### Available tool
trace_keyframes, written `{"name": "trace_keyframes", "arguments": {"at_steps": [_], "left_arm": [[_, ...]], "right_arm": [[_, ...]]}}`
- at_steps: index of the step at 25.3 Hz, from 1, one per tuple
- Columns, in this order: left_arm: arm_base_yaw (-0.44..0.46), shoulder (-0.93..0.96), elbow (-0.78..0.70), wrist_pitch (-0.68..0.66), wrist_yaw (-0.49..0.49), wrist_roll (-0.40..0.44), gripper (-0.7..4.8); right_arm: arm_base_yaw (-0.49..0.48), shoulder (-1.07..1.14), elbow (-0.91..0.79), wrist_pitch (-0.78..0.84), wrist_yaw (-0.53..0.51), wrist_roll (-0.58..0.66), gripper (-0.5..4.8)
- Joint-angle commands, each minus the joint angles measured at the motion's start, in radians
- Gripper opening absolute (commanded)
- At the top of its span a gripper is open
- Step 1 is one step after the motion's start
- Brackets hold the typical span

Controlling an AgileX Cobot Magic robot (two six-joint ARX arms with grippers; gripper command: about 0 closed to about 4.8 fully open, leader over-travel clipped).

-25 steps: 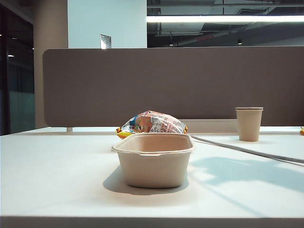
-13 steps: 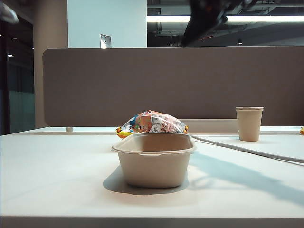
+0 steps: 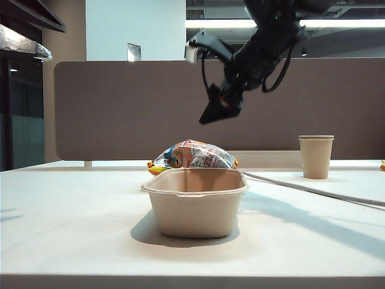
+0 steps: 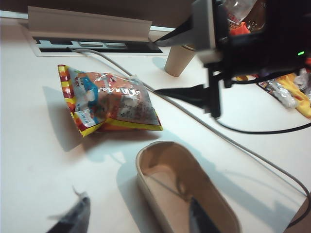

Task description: Pick up a bag of chips and put them in the box.

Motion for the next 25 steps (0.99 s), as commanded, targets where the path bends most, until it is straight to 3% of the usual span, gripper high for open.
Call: {"name": "trace_keyframes", "arguments": {"at_steps": [1,6,7,13,25], "left_arm": [[-0.001,0.002,0.006,0.044,0.013,-0.006,2.60],[-0.001,0.002,0.006,0.044,0.014,-0.014,2.60],[-0.001,0.002,0.006,0.044,0.014,-0.018,2.60],[-0.001,0.002,0.006,0.043,0.037,-0.020,2.60],[-0.001,0.002,0.005,0.043,0.040,-0.020,2.60]], "right_arm": [[0.002,0.050,0.028,0.021,-0.045,0.002,4.33],[0.000,0.114,0.090,-0.019,-0.107,0.006,4.53],[-0.002,0.138,0.124,-0.056,-0.107,0.007,4.72],[-0.032,0.240,0.295,-0.248,-0.166,0.062,4.74],[-0.100,0.277,0.309,-0.271,-0.249,0.062,4.74]]}}
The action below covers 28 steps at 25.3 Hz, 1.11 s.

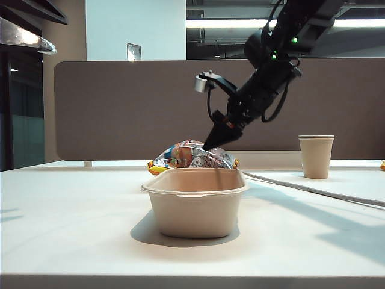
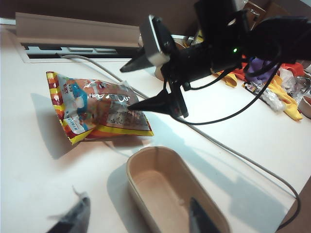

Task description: Pick up a bag of chips and put them in the box.

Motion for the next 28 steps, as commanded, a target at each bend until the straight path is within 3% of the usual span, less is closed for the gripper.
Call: {"name": "trace_keyframes", "arguments": {"at_steps": [1,18,20,21,24,28], "left_arm": [[0.000,-0.002,0.005,0.012,0.008,0.001,2.60],[0.000,-0.002,0.005,0.012,0.023,-0.003,2.60],[0.000,-0.002,0.005,0.012,0.023,-0.002,2.60],[0.000,-0.002,0.005,0.012,0.023,-0.002,2.60],[0.000,-0.002,0.005,0.012,0.023,-0.002,2.60],[0.000,-0.002,0.005,0.012,0.022,0.001,2.60]], "right_arm": [[0.000,0.010,0.004,-0.010,-0.039,0.005,4.74],[0.002,0.093,0.003,-0.035,-0.011,0.005,4.70],[0.002,0.092,0.003,-0.029,0.015,0.005,4.43],[0.002,0.092,0.003,-0.025,0.038,0.005,3.75],[0.002,0.092,0.003,-0.023,0.060,0.005,2.52],[0.003,0.090,0.003,-0.019,0.056,0.005,2.38]]}}
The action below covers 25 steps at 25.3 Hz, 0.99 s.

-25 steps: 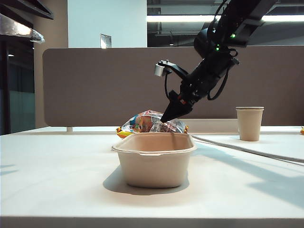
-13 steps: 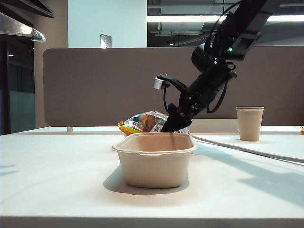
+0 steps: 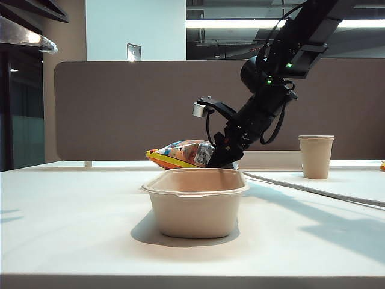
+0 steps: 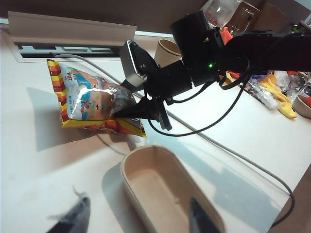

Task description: Pick up a bag of chips and put them in the box.

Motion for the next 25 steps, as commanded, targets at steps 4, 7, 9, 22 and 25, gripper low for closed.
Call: {"name": "trace_keyframes", "arguments": {"at_steps": [4,7,9,22,25], "left_arm": [[0.000,-0.001,0.005,0.013,0.004,0.007,2.60],[0.000,-0.001,0.005,0.013,0.003,0.008,2.60],[0.000,-0.001,0.005,0.013,0.000,0.011,2.60],[0.000,-0.002,0.005,0.068,-0.025,0.004,2.60],[0.000,-0.002,0.005,0.080,-0.025,0.000,2.60]], "right_arm": [[0.011,-0.006,-0.004,-0.016,0.018,0.002,2.38],[0.015,-0.040,-0.004,-0.016,0.016,0.014,2.38],[0.018,-0.066,-0.003,-0.016,0.016,0.020,2.39],[0.105,-0.383,-0.004,-0.358,0.021,0.286,2.43],[0.144,-0.421,-0.004,-0.389,0.034,0.322,2.52]]}}
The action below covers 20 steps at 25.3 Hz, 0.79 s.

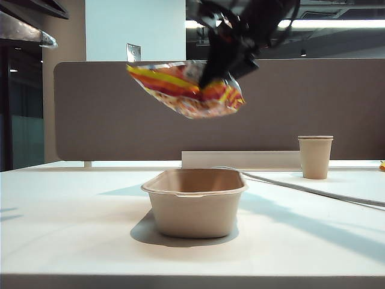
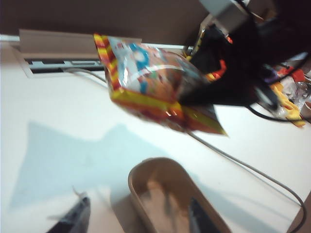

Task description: Pick up a bag of chips and put them in the box.

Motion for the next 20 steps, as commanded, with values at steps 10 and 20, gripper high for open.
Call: {"name": "trace_keyframes", "arguments": {"at_steps": [10,20], "left_arm": [[0.000,-0.002,0.005,0.030,0.014,-0.045,2.60],[0.000,-0.002,0.005,0.030,0.049,-0.048,2.60]], "right_arm": [[0.157,-0.079,0.003,-0.069,0.266,0.309,2.79],[0.212,-0.079,0.003,-0.154,0.396,0.396,2.78]]}}
